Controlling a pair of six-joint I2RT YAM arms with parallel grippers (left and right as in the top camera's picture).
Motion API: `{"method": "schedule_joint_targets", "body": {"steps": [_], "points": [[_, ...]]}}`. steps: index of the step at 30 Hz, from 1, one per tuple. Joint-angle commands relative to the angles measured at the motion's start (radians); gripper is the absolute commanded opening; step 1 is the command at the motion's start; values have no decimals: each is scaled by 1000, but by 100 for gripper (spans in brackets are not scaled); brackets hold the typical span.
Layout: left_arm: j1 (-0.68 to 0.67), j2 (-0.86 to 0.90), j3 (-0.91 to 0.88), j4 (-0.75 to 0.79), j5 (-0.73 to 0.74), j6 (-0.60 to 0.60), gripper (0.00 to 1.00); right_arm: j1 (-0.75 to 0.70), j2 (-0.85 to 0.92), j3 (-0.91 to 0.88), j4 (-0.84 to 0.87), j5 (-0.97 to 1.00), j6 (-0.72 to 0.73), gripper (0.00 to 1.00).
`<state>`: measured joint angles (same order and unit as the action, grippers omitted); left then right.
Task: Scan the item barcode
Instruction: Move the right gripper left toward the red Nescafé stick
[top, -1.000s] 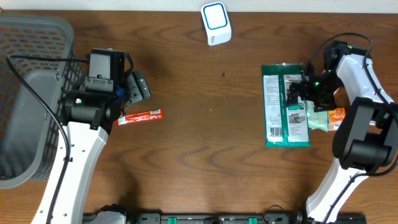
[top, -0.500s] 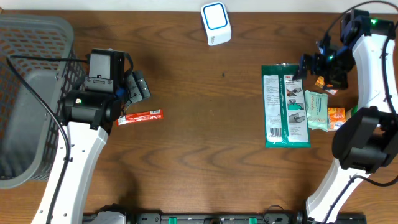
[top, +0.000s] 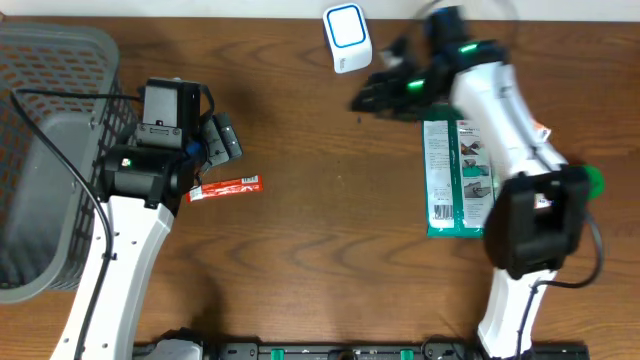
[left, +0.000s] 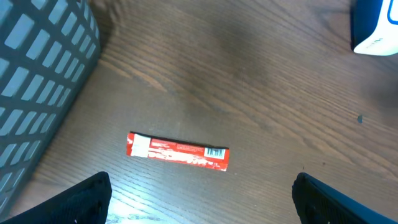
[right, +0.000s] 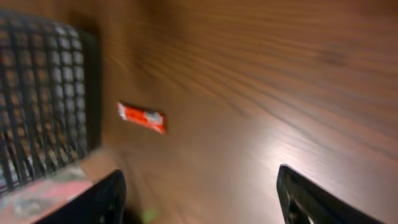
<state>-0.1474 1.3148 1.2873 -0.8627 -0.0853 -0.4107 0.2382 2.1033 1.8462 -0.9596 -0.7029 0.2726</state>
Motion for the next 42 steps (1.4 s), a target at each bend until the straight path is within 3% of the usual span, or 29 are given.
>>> {"method": "schedule_joint_targets", "body": {"steps": [1, 7, 10, 15, 23, 28, 30, 33, 36, 37, 42], "points": [[2, -2, 13, 1, -13, 13, 93, 151, -3, -112, 173, 18, 326, 72], [2, -2, 13, 1, -13, 13, 93, 360, -3, -269, 516, 194, 653, 64], [2, -2, 13, 1, -13, 13, 93, 428, -3, -299, 632, 258, 732, 62], [2, -2, 13, 1, -13, 13, 93, 499, -3, -300, 683, 412, 806, 50], [2, -2, 13, 1, -13, 13, 93, 578, 28, -300, 748, 566, 909, 61], [2, -2, 13, 1, -13, 13, 93, 594, 39, -300, 803, 575, 922, 59], [2, -2, 13, 1, -13, 13, 93, 601, 47, -300, 834, 589, 928, 53], [2, -2, 13, 1, -13, 13, 93, 611, 66, -300, 870, 612, 927, 34], [2, -2, 13, 1, -13, 13, 93, 618, 90, -300, 885, 624, 899, 13], [2, -2, 13, 1, -13, 13, 93, 621, 97, -300, 897, 624, 861, 1], [2, -2, 13, 1, -13, 13, 93, 649, 171, -300, 963, 623, 568, 1]]}}
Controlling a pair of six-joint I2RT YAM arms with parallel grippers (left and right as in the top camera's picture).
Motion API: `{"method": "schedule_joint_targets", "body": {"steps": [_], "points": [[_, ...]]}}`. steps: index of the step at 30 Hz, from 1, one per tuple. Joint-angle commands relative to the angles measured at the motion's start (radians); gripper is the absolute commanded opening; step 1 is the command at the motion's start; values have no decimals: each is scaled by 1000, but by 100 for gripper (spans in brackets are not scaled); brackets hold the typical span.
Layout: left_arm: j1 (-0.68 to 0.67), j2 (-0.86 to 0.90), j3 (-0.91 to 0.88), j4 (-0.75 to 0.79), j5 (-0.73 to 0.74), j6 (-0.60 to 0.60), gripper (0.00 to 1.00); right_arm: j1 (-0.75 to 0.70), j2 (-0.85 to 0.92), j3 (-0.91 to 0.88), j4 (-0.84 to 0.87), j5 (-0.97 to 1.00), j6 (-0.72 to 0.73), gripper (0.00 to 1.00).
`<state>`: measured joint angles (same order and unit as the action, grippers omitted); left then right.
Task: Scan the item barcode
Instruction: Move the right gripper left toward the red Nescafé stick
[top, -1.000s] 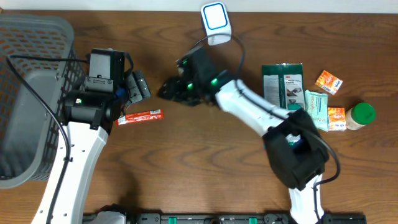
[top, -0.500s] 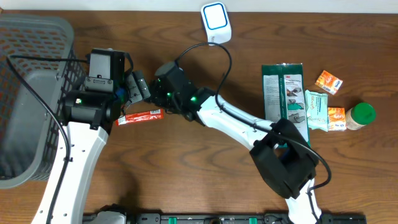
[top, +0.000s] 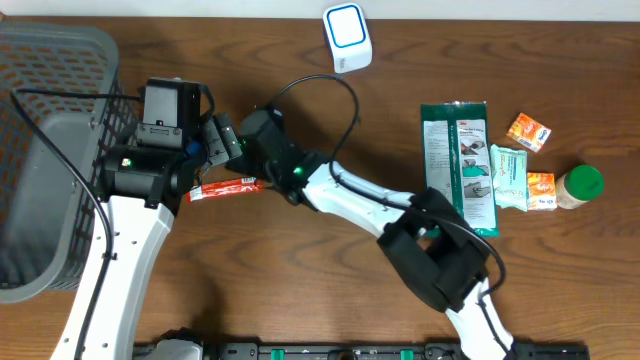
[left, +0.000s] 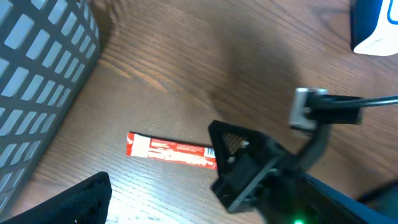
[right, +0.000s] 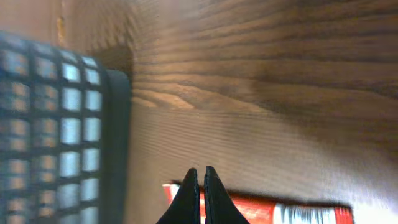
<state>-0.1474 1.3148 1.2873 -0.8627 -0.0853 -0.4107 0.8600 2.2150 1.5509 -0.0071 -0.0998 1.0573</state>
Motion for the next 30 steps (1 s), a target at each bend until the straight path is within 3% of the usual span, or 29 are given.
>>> {"method": "schedule_joint_targets", "body": {"steps": [1, 8, 20, 24, 30], "points": [[2, -2, 13, 1, -13, 13, 93, 34, 70, -5, 9, 19, -250, 1], [2, -2, 13, 1, -13, 13, 93, 59, 117, -5, -72, -24, -398, 1], [2, -2, 13, 1, -13, 13, 93, -37, -24, -5, -545, -32, -487, 1], [2, -2, 13, 1, -13, 13, 93, -42, -33, -5, -530, -93, -579, 1], [2, -2, 13, 1, -13, 13, 93, -19, -18, -5, -327, -197, -829, 1]]}}
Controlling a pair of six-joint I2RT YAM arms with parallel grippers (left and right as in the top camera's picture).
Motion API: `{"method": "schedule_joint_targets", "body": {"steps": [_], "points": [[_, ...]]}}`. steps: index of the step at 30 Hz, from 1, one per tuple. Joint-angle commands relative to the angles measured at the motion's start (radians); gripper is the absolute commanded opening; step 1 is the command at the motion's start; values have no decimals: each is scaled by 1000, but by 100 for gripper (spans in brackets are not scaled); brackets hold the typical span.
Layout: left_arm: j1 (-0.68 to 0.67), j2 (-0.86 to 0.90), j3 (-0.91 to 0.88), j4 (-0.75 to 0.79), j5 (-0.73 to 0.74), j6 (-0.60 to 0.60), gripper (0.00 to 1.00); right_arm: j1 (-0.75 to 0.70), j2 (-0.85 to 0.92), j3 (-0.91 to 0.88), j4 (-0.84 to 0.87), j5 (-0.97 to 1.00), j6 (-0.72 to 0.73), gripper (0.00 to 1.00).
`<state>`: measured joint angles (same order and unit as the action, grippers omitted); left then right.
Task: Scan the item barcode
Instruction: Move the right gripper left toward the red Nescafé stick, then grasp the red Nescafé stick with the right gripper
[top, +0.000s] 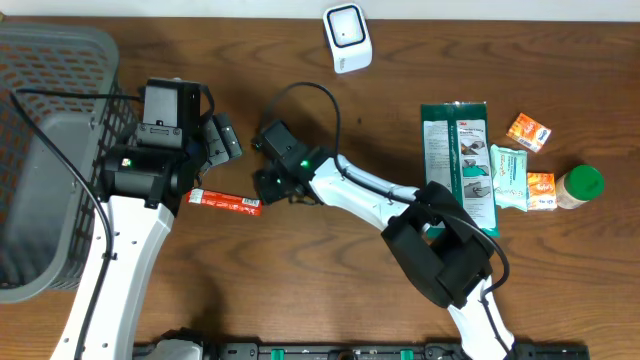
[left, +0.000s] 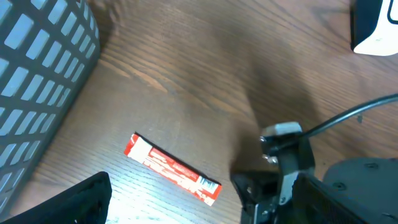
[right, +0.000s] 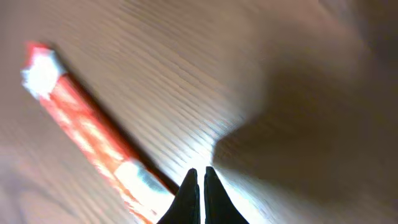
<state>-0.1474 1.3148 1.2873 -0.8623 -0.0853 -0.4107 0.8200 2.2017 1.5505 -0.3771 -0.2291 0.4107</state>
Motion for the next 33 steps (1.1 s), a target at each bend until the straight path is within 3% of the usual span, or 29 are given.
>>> {"method": "schedule_joint_targets", "body": {"steps": [1, 4, 14, 23, 33], "points": [[2, -2, 13, 0, -13, 13, 93, 32, 0, -5, 67, -68, -223, 1], [2, -2, 13, 0, -13, 13, 93, 56, 1, -5, 80, -64, -285, 1], [2, -2, 13, 0, -13, 13, 93, 71, 11, -5, 128, -143, -286, 1], [2, -2, 13, 0, -13, 13, 93, 85, 77, -5, 120, -59, -255, 1], [2, -2, 13, 0, -13, 13, 93, 31, 58, -4, -124, 63, -229, 1]]}}
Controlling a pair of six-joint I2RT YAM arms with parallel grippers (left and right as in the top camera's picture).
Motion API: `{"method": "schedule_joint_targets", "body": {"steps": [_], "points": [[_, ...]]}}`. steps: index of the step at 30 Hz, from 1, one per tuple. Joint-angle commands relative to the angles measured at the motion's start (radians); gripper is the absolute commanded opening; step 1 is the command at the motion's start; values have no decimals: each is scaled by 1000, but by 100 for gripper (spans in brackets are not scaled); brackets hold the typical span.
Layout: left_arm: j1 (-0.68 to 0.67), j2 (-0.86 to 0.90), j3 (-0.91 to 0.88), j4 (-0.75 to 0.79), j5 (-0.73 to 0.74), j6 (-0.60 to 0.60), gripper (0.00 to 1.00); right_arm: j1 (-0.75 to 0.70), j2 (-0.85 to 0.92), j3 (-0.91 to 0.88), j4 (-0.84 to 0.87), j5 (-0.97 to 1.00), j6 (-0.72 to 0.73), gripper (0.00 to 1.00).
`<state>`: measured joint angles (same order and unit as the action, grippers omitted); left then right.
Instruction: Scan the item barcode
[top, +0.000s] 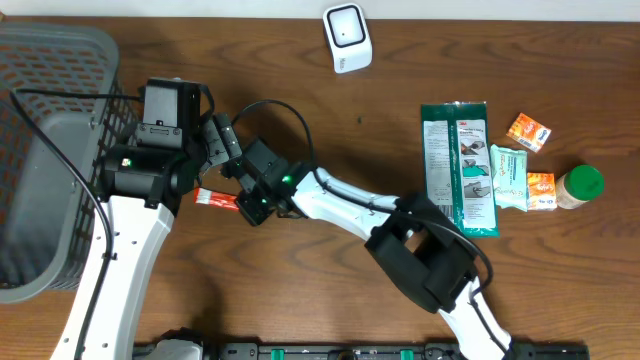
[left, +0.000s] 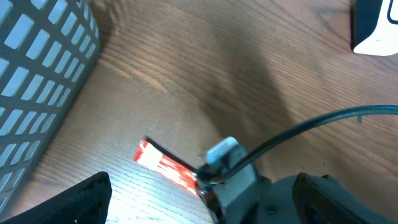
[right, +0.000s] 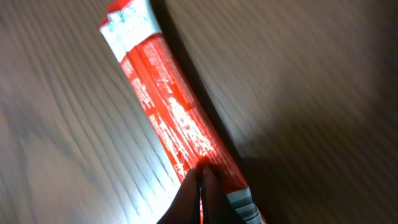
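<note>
A red snack packet (top: 213, 199) lies flat on the wooden table beside my left arm; it also shows as the red packet (left: 163, 163) and, close up and aslant, as the packet (right: 171, 106) with a barcode end. My right gripper (top: 250, 206) is shut, and its joined tips (right: 200, 177) press on the packet's top near that end. My left gripper (left: 202, 190) hangs open above the spot, with the right arm between its fingers. The white scanner (top: 345, 37) stands at the back edge.
A grey basket (top: 50, 150) fills the left side. At the right lie a green pack (top: 460, 165), small orange boxes (top: 530, 130) and a green-lidded jar (top: 580, 185). The right arm's black cable (left: 323, 121) arcs over the table's middle.
My right gripper, still shut, has moved left from beside the packet's right end onto the packet itself. The packet has shifted slightly. The left arm has not moved.
First the right arm was at the back right near the scanner, and the packet lay level by the left arm. Then the shut right gripper was at the packet's right end. Then the packet lay turned, its right end nearer the front. Now the tips rest on it.
</note>
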<state>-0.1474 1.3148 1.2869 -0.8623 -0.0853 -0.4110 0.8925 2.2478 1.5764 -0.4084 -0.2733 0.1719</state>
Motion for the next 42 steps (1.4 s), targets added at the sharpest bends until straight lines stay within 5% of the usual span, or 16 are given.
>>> {"method": "schedule_joint_targets", "body": {"steps": [1, 13, 26, 30, 34, 39, 42], "points": [[2, -2, 13, 0, -13, 13, 93, -53, 1, -30, -124, 123, 10, 1], [2, -2, 13, 0, -13, 13, 93, -197, -56, -30, -580, 498, -75, 1], [2, -2, 13, 0, -13, 13, 93, -200, -62, 125, -595, 825, -225, 1], [2, -2, 13, 0, -13, 13, 93, -190, -62, 217, -636, 727, -97, 3], [2, -2, 13, 0, -13, 13, 93, -206, -62, 262, -719, 407, 189, 30], [2, -2, 13, 0, -13, 13, 93, -214, -60, 189, -664, 110, 408, 19], [2, -2, 13, 0, -13, 13, 93, -192, -60, 99, -522, 103, 469, 27]]}}
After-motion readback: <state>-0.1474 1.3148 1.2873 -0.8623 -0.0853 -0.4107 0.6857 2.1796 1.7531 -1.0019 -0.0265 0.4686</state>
